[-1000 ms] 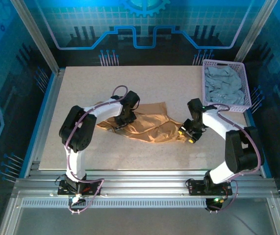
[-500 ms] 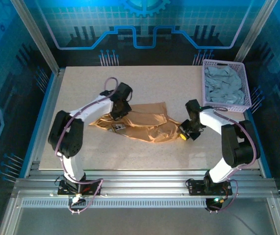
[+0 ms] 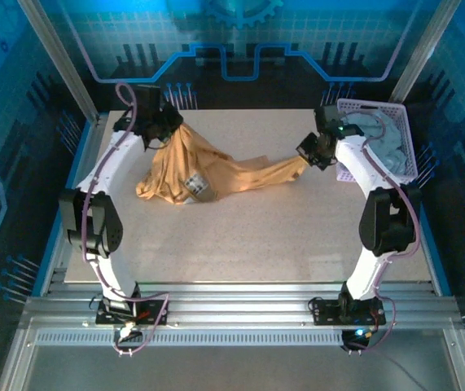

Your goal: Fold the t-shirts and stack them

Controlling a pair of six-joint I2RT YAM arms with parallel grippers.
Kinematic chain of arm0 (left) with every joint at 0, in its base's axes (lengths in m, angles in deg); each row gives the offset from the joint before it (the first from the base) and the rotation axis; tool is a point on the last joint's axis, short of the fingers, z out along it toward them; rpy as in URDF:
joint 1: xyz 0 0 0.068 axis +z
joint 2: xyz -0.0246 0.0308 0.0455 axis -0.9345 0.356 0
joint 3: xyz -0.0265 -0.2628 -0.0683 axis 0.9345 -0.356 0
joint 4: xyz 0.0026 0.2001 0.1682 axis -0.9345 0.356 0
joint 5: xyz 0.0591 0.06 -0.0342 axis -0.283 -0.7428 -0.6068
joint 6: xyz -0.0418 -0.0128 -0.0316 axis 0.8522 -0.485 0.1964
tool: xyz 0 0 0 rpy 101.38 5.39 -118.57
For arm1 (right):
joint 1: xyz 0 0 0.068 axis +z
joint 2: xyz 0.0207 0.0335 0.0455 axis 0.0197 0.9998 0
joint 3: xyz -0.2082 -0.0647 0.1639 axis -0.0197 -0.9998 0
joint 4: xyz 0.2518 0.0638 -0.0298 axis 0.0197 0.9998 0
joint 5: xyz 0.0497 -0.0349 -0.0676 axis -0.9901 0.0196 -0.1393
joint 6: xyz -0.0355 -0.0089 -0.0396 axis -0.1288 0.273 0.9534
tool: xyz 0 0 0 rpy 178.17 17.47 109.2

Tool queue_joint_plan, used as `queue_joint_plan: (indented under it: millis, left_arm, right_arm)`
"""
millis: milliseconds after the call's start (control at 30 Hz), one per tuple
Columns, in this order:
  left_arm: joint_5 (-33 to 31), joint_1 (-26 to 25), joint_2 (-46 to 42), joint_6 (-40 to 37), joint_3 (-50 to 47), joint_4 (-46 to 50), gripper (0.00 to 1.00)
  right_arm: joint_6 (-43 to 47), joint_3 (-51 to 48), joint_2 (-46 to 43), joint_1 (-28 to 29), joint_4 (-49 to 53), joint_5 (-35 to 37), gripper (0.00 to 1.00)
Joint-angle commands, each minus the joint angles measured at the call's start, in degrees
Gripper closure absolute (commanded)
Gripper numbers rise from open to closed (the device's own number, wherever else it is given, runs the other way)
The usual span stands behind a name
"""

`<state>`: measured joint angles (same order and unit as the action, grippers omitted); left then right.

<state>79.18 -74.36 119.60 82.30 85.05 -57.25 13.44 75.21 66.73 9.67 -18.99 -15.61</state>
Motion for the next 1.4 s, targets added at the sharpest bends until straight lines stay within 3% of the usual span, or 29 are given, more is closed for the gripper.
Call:
queue_joint_plan:
  millis: [0, 200, 367, 500, 600, 667, 700, 767, 800, 933, 1033, 1233, 1367]
  left_arm:
    - [5.8, 3.3, 0.6, 2.0, 9.4, -7.9, 1.00]
    - [8.2, 7.3, -6.7, 6.7, 11.8, -19.0, 1.00]
    - [8.2, 8.4, -21.5, 6.3, -7.0, -30.9, 1.00]
    - [2.5, 8.1, -36.5, 5.8, -30.2, -22.2, 1.00]
    - [-5.2, 8.7, -45.9, 5.3, -46.1, -3.6, 0.97]
    - [-2.1, 12.4, -46.4, 4.8, -52.9, 2.5, 0.96]
    - [1.5, 14.4, -45.3, 4.3, -55.8, 1.7, 0.90]
    - [8.0, 17.0, -40.8, 3.3, -58.3, 0.7, 0.63]
    - [8.5, 16.9, -38.5, 2.3, -57.0, 3.3, 0.58]
    - [3.1, 15.0, -36.1, 0.8, -51.1, 14.8, 0.48]
    - [3.6, 14.1, -39.3, 2.6, -51.8, 18.0, 0.47]
    - [3.6, 4.2, -43.0, 9.6, -56.3, 23.9, 0.55]
    - [5.0, -3.2, -41.4, 17.7, -61.6, 18.6, 0.59]
  right_arm:
    - [4.7, 11.6, 0.8, -1.3, 3.3, 1.6, 1.00]
    - [6.8, 18.5, -5.4, -3.1, 2.2, 2.7, 1.00]
    - [7.7, 9.8, -15.2, -3.5, -0.5, 3.1, 1.00]
    - [7.9, -5.9, -23.1, -2.4, -1.0, 2.2, 1.00]
    - [8.4, -20.9, -28.6, -0.6, -1.6, 3.0, 1.00]
    - [7.3, -28.4, -28.7, -0.2, -1.5, 1.1, 1.00]
    - [6.9, -30.9, -27.9, 0.0, -1.8, -0.2, 1.00]
    - [7.2, -34.3, -25.4, 1.0, -3.0, -1.0, 1.00]
    - [7.3, -34.7, -23.6, 1.5, -2.7, -0.7, 1.00]
    - [7.8, -32.7, -17.9, 2.2, 0.3, -0.1, 1.00]
    - [8.5, -31.8, -17.0, 2.3, 0.5, 0.3, 1.00]
    - [10.5, -27.4, -15.1, 2.6, 1.9, 3.4, 1.00]
    - [11.4, -24.9, -13.7, 2.6, 2.7, 5.0, 1.00]
